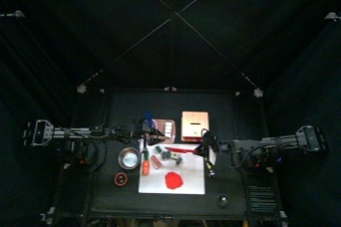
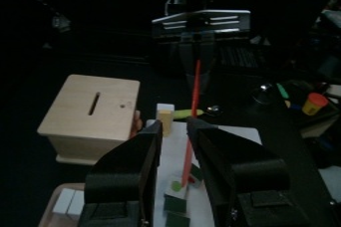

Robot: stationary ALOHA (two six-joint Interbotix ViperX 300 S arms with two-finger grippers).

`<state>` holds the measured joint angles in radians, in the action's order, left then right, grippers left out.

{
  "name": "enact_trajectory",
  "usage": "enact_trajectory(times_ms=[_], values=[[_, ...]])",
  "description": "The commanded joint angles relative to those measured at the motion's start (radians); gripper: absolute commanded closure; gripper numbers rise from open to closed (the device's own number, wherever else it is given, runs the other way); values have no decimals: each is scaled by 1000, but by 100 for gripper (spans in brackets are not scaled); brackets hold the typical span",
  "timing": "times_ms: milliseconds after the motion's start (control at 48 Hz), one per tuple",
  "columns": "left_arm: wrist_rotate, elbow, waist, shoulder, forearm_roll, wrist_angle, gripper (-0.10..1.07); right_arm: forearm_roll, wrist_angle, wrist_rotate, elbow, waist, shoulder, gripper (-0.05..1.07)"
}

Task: Grab knife handle

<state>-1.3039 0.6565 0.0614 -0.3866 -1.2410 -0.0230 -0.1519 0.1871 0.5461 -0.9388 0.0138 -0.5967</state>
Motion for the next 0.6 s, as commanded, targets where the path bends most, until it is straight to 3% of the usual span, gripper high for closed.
enact_trajectory(times_ms=[0,583], values=[[2,-38,-40,-8,-2,-46,28,-2,-11,3,23,-6,-5,92],[55,-155,-222,-2,-34,-291,28,0,-29,6,26,-9,17,92]])
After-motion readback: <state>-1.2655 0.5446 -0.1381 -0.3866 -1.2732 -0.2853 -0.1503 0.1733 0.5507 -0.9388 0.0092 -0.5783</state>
